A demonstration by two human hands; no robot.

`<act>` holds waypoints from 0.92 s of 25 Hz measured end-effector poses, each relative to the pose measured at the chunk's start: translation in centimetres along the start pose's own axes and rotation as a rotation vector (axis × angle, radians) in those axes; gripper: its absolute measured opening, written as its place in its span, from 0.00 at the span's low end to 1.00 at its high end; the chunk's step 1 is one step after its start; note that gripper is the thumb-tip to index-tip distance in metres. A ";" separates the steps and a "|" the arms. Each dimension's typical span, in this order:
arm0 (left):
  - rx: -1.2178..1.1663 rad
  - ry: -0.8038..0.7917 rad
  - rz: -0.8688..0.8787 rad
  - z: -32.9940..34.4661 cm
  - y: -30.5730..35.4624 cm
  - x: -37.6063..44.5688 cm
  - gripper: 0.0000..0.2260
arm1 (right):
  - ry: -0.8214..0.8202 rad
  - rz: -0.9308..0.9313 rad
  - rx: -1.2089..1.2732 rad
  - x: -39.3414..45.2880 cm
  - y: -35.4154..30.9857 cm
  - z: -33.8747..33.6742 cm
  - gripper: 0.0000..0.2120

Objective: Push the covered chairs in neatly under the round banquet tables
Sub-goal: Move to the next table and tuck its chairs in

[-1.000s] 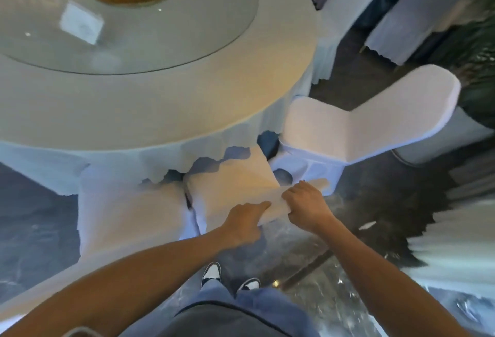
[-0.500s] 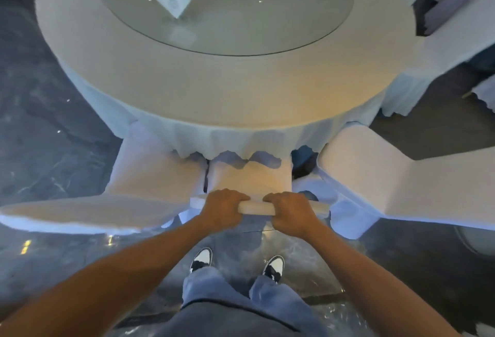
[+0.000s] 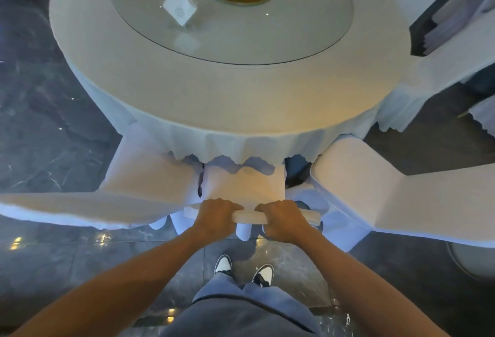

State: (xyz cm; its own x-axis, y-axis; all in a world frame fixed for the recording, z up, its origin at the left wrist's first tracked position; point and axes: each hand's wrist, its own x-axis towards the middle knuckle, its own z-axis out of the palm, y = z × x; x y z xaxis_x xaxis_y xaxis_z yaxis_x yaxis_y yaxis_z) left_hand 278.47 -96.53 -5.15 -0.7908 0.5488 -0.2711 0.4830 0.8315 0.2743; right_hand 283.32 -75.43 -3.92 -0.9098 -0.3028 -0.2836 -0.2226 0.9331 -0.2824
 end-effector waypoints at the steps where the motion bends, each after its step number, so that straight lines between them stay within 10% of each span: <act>1: -0.005 0.002 0.004 0.0 0.0 -0.1 0.18 | 0.002 0.007 0.005 -0.1 0.0 -0.1 0.19; 11: -0.238 -0.314 0.193 -1.3 3.0 2.9 0.07 | -0.232 0.210 0.192 -2.0 3.3 -2.2 0.24; 16: -0.203 -0.402 0.308 -1.8 8.7 6.2 0.21 | -0.255 0.352 0.248 -6.4 9.1 -4.1 0.09; 23: -0.077 -0.281 0.207 -3.7 20.3 12.3 0.20 | -0.129 0.497 0.221 -13.3 20.9 -7.2 0.21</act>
State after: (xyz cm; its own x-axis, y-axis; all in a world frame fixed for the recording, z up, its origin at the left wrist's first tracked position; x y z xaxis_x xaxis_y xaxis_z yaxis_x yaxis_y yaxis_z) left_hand 277.15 -73.21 0.51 -0.5397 0.7161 -0.4427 0.5842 0.6972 0.4154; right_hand 288.26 -50.54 0.61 -0.8330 0.1291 -0.5380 0.3139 0.9110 -0.2674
